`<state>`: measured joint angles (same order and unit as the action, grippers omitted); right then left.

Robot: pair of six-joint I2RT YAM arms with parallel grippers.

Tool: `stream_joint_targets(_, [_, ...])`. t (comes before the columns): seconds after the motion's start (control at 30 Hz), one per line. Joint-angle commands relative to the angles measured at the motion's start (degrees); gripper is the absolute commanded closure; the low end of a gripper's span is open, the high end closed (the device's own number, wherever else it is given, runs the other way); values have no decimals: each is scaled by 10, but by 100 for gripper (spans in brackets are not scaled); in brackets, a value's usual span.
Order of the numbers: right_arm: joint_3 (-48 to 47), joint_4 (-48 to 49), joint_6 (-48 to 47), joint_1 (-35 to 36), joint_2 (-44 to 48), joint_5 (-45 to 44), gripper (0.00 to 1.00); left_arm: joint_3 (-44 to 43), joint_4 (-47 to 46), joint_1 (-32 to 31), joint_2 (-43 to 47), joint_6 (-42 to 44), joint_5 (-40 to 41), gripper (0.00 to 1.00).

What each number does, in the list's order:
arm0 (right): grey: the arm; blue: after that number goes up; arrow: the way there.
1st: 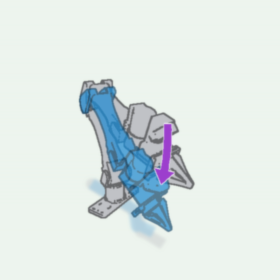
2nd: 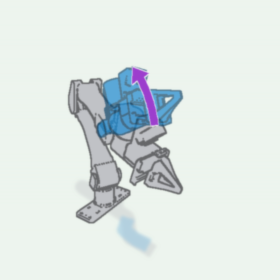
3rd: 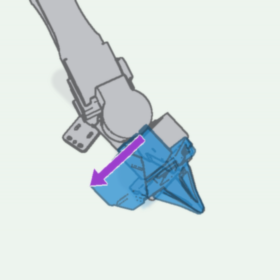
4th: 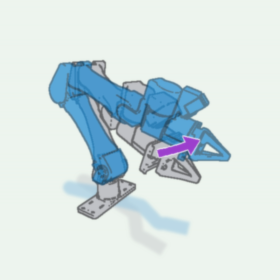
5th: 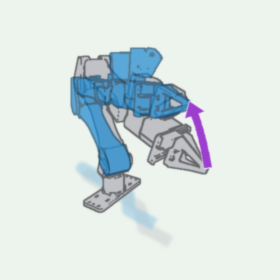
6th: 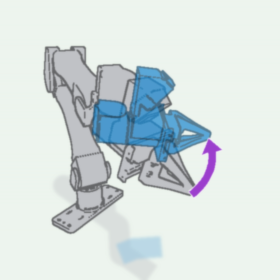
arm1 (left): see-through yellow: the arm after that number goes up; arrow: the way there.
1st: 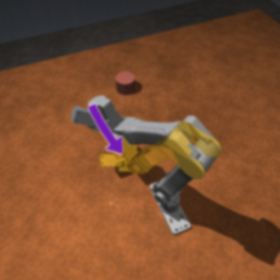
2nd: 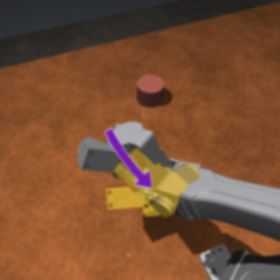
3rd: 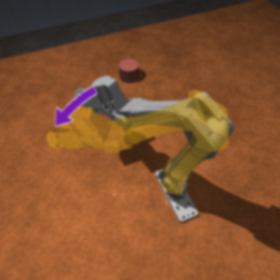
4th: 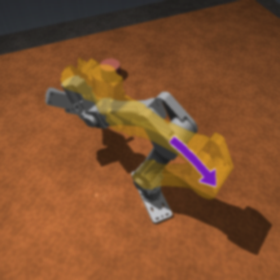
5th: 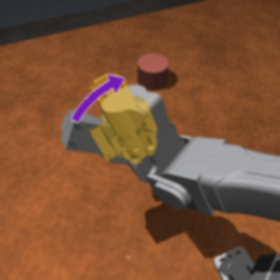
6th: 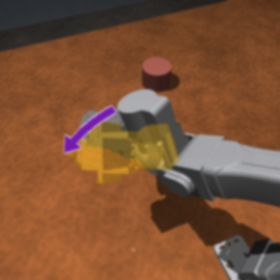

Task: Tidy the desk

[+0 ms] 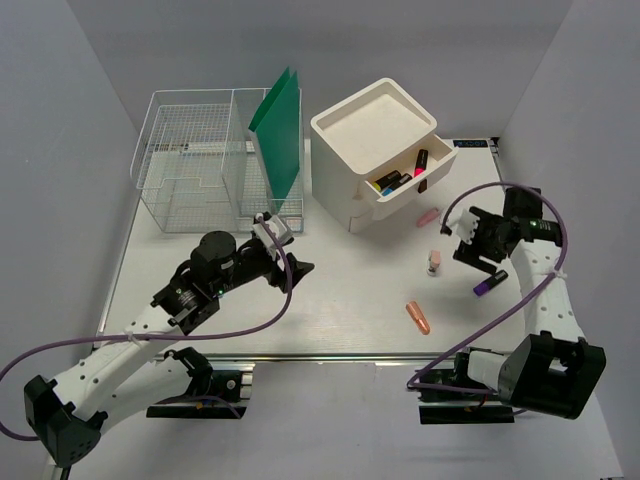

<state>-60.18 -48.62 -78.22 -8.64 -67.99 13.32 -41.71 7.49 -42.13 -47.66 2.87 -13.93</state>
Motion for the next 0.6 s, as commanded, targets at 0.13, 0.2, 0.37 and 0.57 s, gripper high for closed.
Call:
stream_joint_targets(0.13, [50,-54,-160,-5,1,-166,16,3,12,0,-5,27,9,16])
stream_joint_targets(0.2, [50,-55,-184,-6,-13,-195,11,7,12,0,-5,39,14,15])
stream_joint_targets(0.37, [92,-9,-236,-7,-18,-245,11,38,-18,-6,10,49,13,14])
stream_joint_targets(0.57, [152,85,-286,-8,-42,-270,11,57,-20,-1,9,32,7,13])
